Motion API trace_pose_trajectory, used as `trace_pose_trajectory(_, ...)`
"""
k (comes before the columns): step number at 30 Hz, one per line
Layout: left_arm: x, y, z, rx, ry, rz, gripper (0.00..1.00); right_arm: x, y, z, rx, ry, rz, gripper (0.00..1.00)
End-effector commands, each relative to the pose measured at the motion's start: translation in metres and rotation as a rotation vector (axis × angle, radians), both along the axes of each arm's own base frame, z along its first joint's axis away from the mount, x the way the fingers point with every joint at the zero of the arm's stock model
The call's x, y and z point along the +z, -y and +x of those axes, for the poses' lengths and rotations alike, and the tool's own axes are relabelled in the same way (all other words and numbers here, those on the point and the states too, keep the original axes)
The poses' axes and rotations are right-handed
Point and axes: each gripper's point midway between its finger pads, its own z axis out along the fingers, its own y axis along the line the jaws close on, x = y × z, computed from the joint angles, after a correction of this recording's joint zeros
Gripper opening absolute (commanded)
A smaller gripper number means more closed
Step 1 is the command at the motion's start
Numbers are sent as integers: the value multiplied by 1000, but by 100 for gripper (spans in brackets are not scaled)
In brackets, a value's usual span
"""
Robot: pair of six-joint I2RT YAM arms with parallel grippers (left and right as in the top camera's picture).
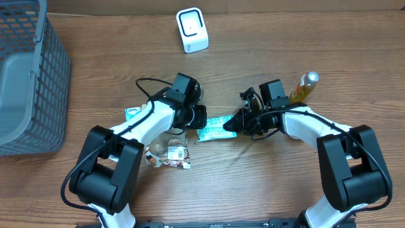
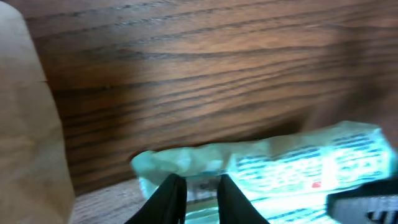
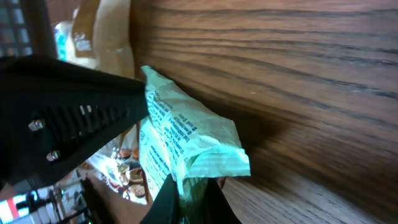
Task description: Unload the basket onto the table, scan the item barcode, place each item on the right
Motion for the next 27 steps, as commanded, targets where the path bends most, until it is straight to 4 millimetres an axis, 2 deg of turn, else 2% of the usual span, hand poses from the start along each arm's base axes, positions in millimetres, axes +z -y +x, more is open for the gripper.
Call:
trace_pose_trajectory(1,46,13,6,-85,75,-144,25,41,-15,0,103,120,117,4)
trace_pose_trajectory(6,98,-4,10,-83,181,-194,32,76,-15,-6,183,228,167,4)
trace_pose_trajectory(8,116,-14,10,-62,212,-200,40,90,-16,-14,231,272,213,4)
trace_pose_trajectory(9,122,-18,10,-52,222,-202,42,96,-16,-18,253,288,235,4)
trace_pose_trajectory(11,131,-26,5,-41,221,-204,40,104,-16,-25,276,294,263,4)
trace_pose_trajectory(14,136,-24,-15,-143,205,-234,42,110,-18,-32,313,311,298,4)
trace_pose_trajectory(15,136,-22,-23,-194,196,-251,46,111,-19,-35,328,321,310,4)
trace_pose_trajectory(17,133,-20,-38,-263,171,-264,61,112,-19,-38,349,333,322,4)
trace_pose_trajectory(19,130,-21,-49,-304,142,-265,70,112,-19,-39,352,331,322,4)
trace_pose_trajectory(24,124,-27,-70,-349,75,-246,80,121,-22,-43,381,354,381,4)
trace_pose_trajectory(27,125,-26,-78,-375,54,-264,81,123,-23,-44,383,352,394,4)
